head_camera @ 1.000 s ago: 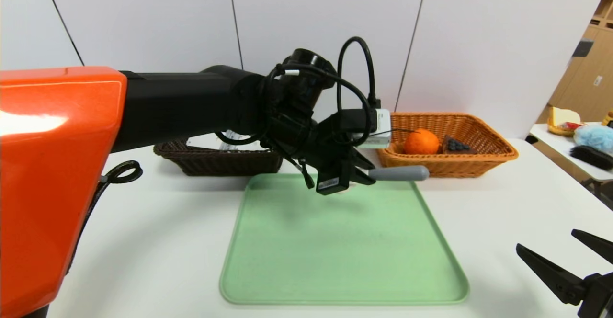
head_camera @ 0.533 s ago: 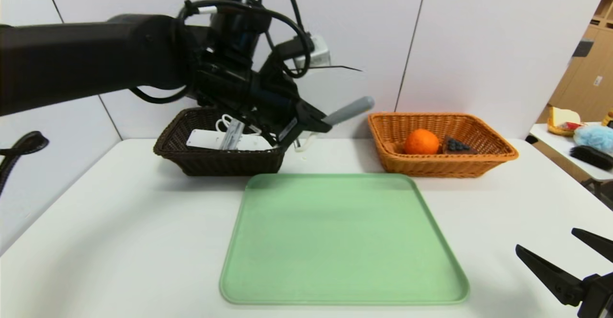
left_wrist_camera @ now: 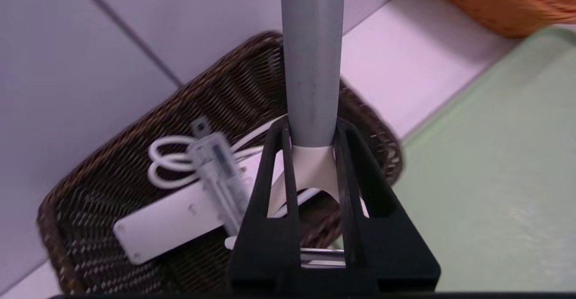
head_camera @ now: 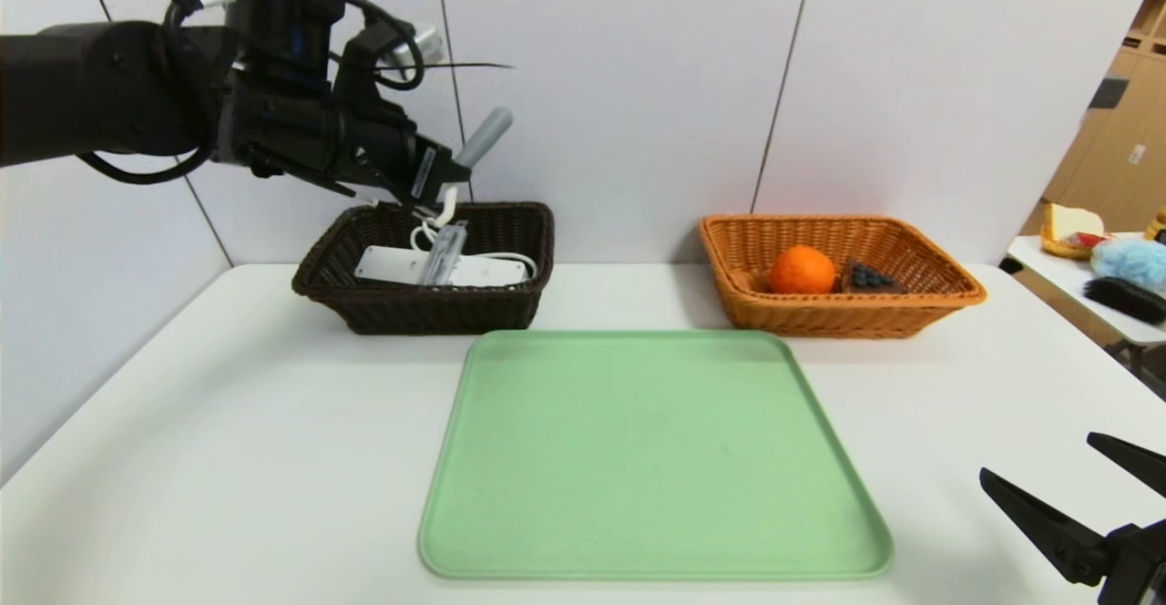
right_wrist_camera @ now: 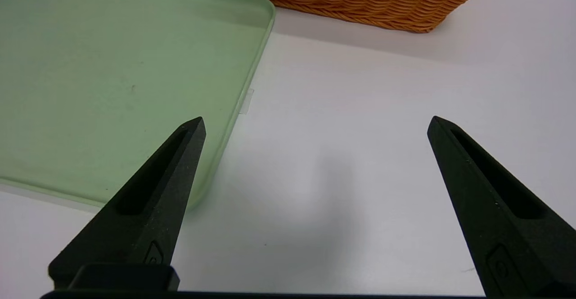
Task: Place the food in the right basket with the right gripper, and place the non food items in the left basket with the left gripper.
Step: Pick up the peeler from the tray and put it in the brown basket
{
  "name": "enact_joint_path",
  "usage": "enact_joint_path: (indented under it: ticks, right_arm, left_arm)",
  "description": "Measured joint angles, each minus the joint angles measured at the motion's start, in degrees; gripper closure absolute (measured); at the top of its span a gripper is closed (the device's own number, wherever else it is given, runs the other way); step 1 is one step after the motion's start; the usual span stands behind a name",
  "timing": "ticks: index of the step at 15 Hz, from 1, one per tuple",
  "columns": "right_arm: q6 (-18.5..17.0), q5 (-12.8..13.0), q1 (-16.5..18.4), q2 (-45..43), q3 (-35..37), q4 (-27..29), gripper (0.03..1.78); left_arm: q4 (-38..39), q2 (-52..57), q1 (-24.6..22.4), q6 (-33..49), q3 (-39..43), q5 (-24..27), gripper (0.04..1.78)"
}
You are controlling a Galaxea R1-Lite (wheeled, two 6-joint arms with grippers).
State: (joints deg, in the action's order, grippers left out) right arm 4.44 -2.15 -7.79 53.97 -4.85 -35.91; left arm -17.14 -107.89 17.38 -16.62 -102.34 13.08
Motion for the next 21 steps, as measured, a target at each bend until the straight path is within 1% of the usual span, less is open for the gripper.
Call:
enact_joint_path:
  ticks: [2, 5, 7, 9, 13, 21]
  right_arm:
    - [0.1, 0.0, 0.0, 0.09, 0.06, 0.0, 0.11]
    - [0.18, 0.11, 0.0, 0.02, 0.11, 0.0, 0.11]
    - [0.27, 0.13, 0.0, -0.09, 0.26, 0.0, 0.11]
    - [0.35, 0.15, -0.01, -0.24, 0.41, 0.02, 0.11]
    - [0.35, 0.17, -0.01, -0.74, 0.76, 0.02, 0.11]
    - [0.27, 0.26, -0.01, -0.99, 0.83, 0.04, 0.1]
  left_arm:
    - [6.89, 0.48, -1.84, 1.11, 7.61, -3.94, 1.53]
    - [19.83, 0.65, -2.78, 3.28, 18.01, -7.5, 1.53]
    - [27.7, -0.09, -3.46, 5.6, 21.18, -9.58, 1.53]
    - [32.18, -1.38, -4.38, 6.4, 21.97, -11.74, 1.53]
    - [33.01, -3.16, -5.78, 6.73, 22.33, -12.14, 1.53]
    - [32.99, -4.63, -6.21, 6.14, 23.71, -12.03, 1.53]
